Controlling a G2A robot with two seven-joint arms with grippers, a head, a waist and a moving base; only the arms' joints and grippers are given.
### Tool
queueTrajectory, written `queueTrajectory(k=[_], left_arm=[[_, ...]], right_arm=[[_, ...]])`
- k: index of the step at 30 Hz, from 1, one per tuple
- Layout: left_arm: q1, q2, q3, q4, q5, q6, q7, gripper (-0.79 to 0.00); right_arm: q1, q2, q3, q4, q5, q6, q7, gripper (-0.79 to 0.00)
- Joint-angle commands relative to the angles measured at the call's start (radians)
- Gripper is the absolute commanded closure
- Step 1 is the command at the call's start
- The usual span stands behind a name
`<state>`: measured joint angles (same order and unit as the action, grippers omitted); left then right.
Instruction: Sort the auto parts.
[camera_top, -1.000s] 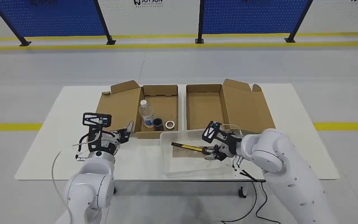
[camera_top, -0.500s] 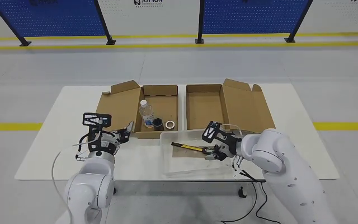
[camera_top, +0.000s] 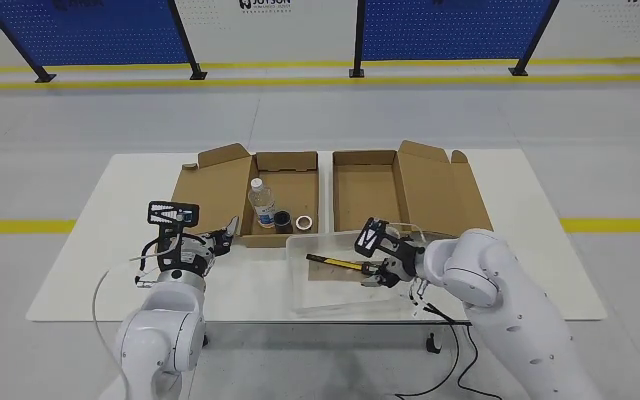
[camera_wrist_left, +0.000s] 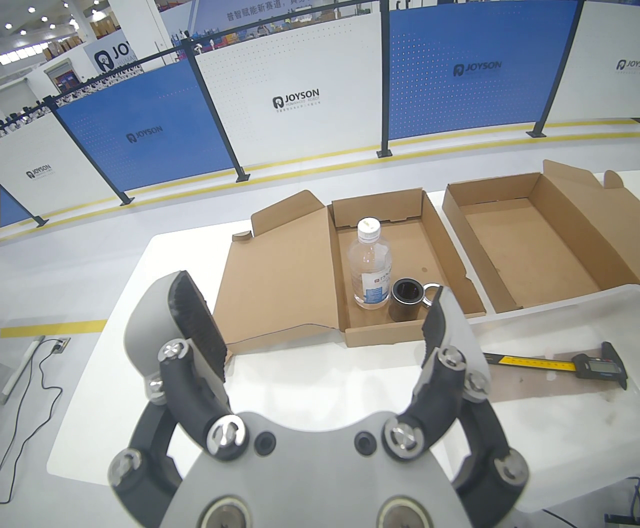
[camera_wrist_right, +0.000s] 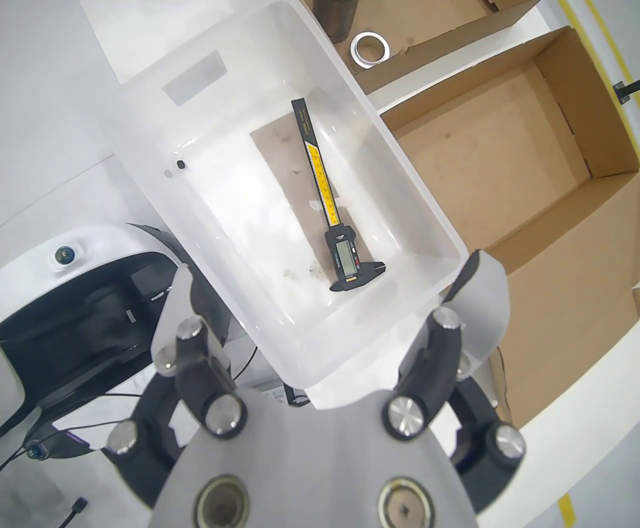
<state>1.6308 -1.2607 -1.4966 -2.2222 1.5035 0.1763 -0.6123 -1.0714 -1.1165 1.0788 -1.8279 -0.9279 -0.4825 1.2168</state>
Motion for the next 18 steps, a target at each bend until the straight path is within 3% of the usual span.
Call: queueTrajectory(k=[1,6,16,18], left_arm=[[0.000,0.000,0.000,0.000,0.000,0.000,0.000,-0.785],[0.000,0.000,0.000,0.000,0.000,0.000,0.000,-0.785],[0.000,0.000,0.000,0.000,0.000,0.000,0.000,-0.785],[0.000,0.000,0.000,0.000,0.000,0.000,0.000,-0.785]], right_arm=[[0.030,-0.004,-0.025,0.026,0.015,0.010,0.036,-0.785],[0.138,-0.019,-0.116,0.129,0.063,0.028,0.148,-0.785],[0.327,-0.045,-0.373,0.351,0.072,0.028,0.149,-0.785],[0.347,-0.053,-0.404,0.392,0.084,0.017,0.138,-0.708]])
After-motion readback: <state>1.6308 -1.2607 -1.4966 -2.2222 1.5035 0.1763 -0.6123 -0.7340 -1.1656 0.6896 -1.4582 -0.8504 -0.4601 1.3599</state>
